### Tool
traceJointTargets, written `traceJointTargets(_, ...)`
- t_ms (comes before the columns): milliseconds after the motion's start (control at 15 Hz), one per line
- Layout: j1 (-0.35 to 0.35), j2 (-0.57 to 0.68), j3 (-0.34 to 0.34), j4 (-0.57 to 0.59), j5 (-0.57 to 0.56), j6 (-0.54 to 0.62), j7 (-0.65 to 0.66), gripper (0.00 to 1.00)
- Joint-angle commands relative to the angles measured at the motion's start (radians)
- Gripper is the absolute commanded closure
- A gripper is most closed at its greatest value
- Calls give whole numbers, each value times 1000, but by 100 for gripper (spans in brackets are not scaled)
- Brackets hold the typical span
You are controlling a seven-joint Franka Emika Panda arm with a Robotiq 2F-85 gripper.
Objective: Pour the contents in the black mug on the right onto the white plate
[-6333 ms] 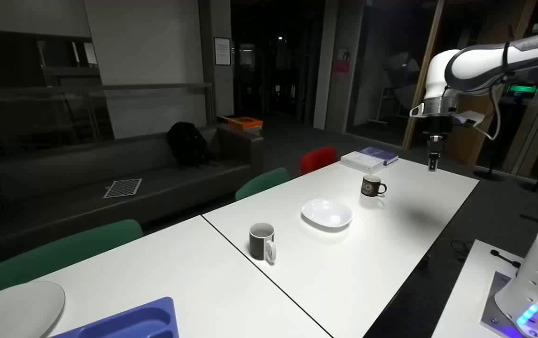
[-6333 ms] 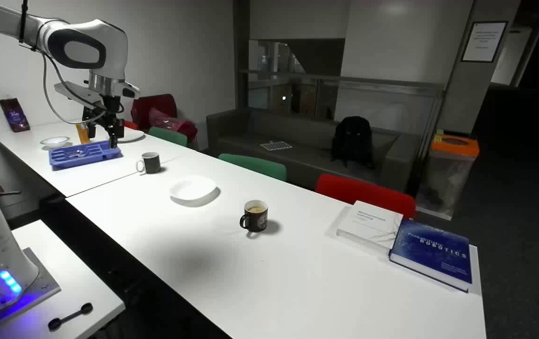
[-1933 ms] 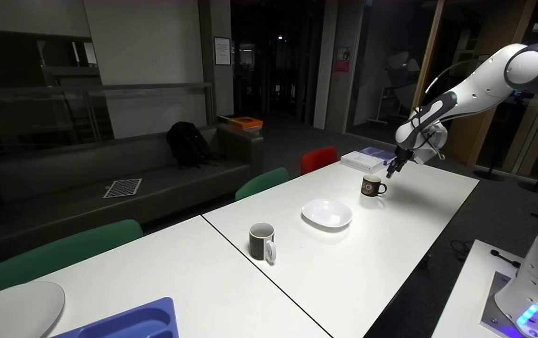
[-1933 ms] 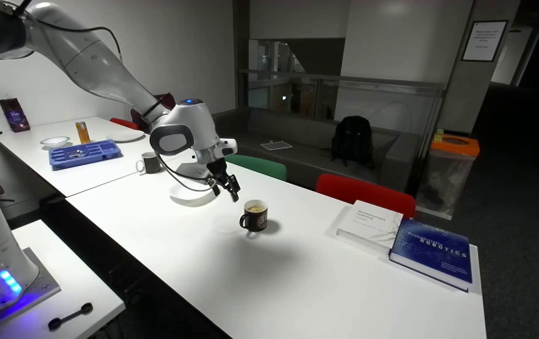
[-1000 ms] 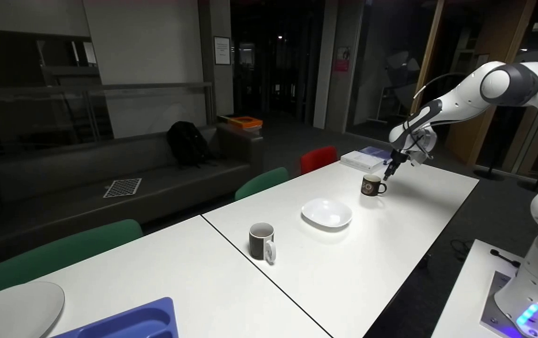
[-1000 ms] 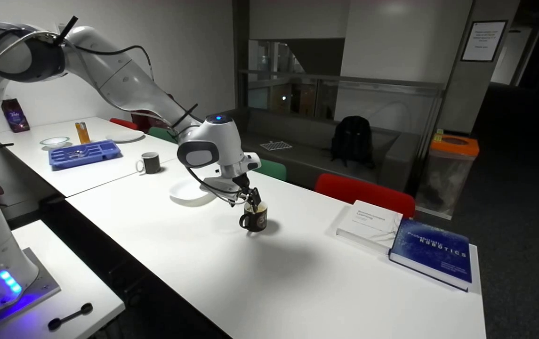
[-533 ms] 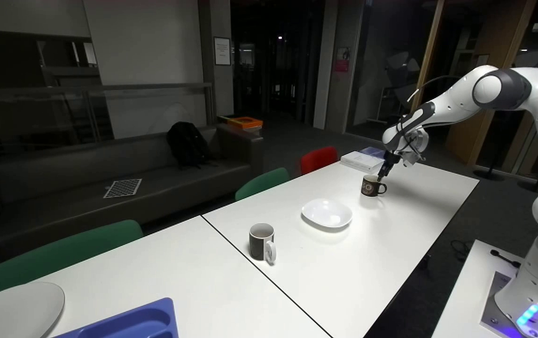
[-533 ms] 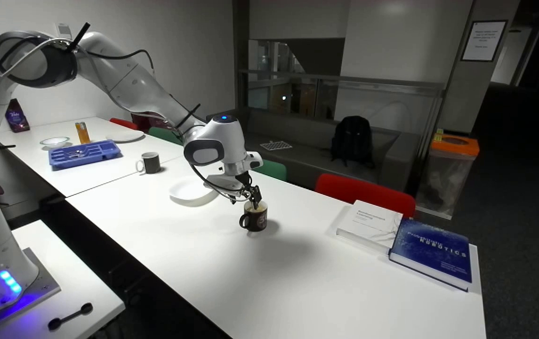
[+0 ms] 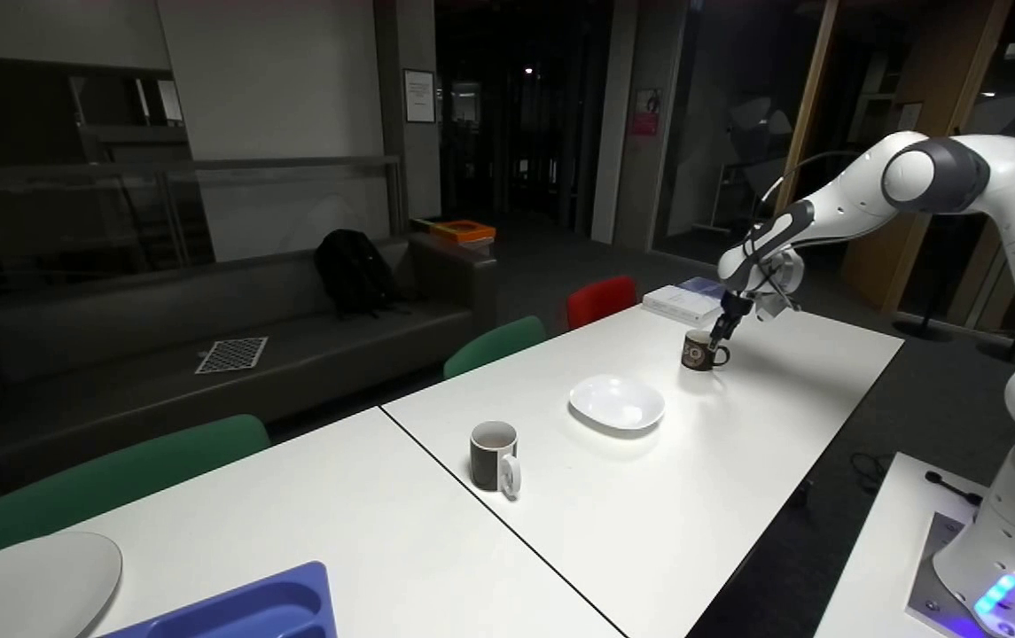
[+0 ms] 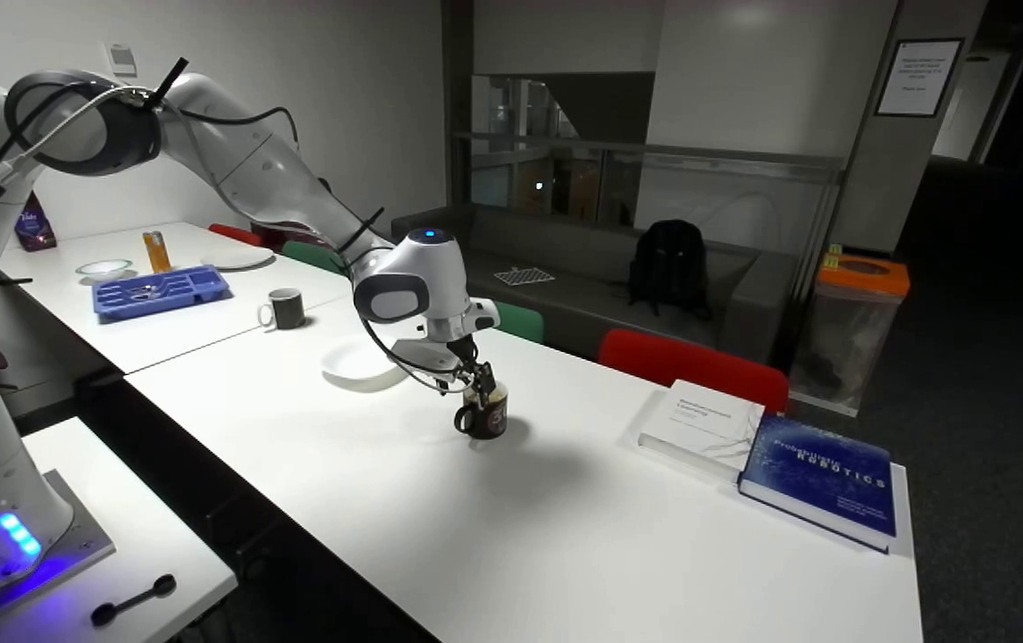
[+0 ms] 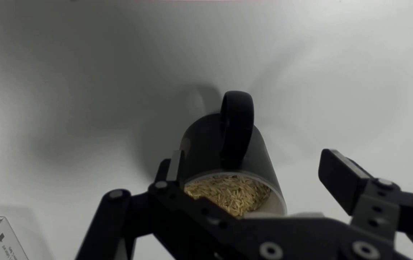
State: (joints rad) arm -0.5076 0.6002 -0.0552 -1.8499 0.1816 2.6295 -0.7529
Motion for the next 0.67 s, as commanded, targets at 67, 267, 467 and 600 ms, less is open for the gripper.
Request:
traceJointTargets(67, 9, 5, -14, 23, -33, -31, 41, 0)
traceJointTargets(267, 10, 15, -13, 35, -37, -37, 50, 0)
traceJointTargets(467, 9, 21, -12, 36, -41, -38, 54, 0)
traceJointTargets(600, 8, 26, -13, 36, -44, -41, 56, 0)
